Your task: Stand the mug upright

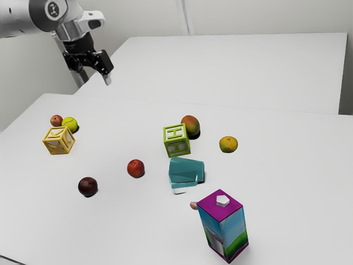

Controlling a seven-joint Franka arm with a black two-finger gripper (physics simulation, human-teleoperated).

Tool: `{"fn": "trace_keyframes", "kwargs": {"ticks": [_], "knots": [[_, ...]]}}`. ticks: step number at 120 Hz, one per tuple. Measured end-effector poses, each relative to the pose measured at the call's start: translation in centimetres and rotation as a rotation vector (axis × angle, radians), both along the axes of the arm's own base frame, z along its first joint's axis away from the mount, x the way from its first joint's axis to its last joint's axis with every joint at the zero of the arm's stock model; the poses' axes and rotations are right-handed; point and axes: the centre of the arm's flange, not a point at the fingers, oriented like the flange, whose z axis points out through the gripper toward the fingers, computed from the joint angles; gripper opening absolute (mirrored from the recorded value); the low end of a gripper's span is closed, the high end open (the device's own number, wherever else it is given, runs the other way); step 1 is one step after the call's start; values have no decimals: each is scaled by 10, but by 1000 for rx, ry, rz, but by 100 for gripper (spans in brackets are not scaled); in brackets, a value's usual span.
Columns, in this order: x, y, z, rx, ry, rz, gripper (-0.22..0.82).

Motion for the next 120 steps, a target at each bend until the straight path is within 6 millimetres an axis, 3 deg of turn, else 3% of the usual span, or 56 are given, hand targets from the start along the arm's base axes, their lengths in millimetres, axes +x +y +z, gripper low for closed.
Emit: {"fn": "trace_keyframes", "kwargs": {"ticks": [17, 41, 53, 79, 102, 111, 120], "knots": [[-2, 4, -7, -12, 8, -7, 60], [-9, 10, -69, -263, 103, 60, 60], [-29, 18, -100, -397, 132, 126, 60], [-48, 42, -170, -637, 141, 288, 60], [-49, 66, -203, -712, 69, 380, 60], [-46, 58, -213, -716, 54, 377, 60], [-39, 29, -221, -714, 53, 332, 60]]}}
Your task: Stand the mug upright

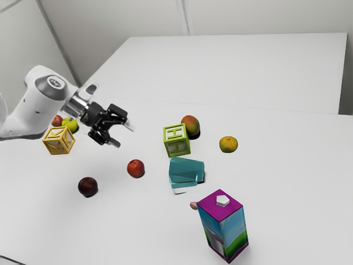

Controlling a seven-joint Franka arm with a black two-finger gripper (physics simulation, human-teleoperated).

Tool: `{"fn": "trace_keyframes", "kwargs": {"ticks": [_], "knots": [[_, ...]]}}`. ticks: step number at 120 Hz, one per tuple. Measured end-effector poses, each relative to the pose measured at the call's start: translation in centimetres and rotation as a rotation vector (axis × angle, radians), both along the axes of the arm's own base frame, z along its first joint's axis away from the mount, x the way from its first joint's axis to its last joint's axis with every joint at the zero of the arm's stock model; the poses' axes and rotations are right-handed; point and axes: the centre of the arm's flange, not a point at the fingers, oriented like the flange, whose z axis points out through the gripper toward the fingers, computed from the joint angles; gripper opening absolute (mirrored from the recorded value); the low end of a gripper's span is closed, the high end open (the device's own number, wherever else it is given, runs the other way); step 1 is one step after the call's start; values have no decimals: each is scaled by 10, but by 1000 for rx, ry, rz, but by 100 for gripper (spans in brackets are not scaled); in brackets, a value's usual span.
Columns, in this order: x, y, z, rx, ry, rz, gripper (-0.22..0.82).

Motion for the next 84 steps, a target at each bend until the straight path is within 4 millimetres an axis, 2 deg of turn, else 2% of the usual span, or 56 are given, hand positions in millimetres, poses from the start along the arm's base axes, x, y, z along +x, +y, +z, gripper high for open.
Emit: {"fn": "trace_keyframes", "kwargs": {"ticks": [14, 22, 27, 39, 47, 65, 84], "knots": [[10, -75, -11, -1, -19, -119, 60], [12, -100, -18, -3, -24, -153, 59], [13, -101, -22, -5, -28, -148, 59], [18, -85, -39, -8, -19, -105, 59], [22, -82, -47, -7, -18, -92, 59], [26, -106, -66, -11, -14, -109, 59], [28, -115, -84, -24, -4, -98, 59]]}}
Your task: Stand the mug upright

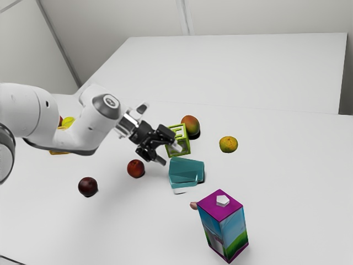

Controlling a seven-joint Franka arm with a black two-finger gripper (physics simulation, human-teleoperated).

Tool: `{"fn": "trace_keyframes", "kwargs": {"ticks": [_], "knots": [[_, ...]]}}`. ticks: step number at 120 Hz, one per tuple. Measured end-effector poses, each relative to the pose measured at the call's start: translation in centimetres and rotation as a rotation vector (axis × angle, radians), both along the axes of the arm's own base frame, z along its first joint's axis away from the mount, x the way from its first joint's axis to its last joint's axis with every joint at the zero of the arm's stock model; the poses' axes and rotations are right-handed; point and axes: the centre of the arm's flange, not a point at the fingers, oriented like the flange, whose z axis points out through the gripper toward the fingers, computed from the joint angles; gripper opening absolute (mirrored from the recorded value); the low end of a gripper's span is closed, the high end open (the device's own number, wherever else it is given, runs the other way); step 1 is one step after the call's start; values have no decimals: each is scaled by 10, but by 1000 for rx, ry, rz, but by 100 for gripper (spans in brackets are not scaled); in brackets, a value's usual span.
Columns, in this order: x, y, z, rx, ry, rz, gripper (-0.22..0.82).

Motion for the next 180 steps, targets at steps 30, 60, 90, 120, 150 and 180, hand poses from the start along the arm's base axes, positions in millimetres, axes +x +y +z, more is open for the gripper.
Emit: {"fn": "trace_keyframes", "kwargs": {"ticks": [30, 60, 90, 120, 150, 180], "knots": [[2, -23, -14, -14, -5, 0, 55], [3, -31, -13, -27, -17, 12, 15], [11, -47, 4, -37, -53, -6, -9], [14, -55, 16, -34, -68, -10, -15], [4, -57, 56, 148, -115, -125, -17], [-18, -53, 81, 527, -145, -317, -18]]}}
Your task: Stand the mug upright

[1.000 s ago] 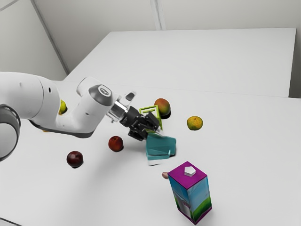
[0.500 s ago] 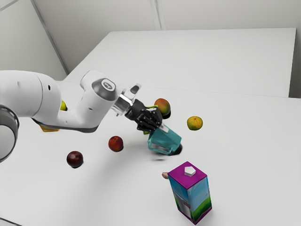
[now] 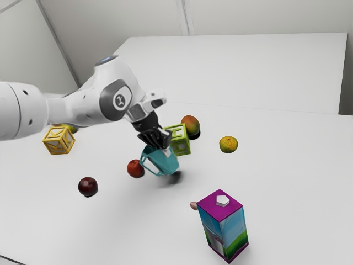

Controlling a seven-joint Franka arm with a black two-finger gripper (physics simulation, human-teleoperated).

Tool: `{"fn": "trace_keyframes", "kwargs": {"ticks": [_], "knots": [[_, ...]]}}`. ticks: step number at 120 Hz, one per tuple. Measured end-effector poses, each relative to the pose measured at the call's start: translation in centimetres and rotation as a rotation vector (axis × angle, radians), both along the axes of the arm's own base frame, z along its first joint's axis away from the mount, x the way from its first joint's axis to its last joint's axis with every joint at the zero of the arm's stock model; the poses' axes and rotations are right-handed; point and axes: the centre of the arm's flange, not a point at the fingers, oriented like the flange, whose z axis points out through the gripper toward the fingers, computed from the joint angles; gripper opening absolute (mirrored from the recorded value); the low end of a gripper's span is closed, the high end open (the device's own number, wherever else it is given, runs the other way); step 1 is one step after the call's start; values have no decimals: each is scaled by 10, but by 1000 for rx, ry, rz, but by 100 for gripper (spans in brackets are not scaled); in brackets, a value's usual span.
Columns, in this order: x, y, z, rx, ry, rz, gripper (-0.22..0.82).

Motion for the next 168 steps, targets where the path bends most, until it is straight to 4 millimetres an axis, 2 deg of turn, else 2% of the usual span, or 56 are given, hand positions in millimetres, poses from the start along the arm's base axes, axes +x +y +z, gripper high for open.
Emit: {"fn": "trace_keyframes", "kwargs": {"ticks": [17, 30, 40, 72, 90, 98, 129, 168], "knots": [[3, -4, 18, 117, -33, -34, -18], [19, -5, 37, 184, -70, -39, -18], [35, 2, 45, 223, -83, -22, -18], [67, 55, 31, 271, -51, 103, -18], [90, 78, 20, 275, -39, 160, -18], [99, 82, 15, 276, -29, 174, -18], [87, 83, -3, 266, 37, 203, -18], [87, 88, -11, 285, 49, 221, -18]]}}
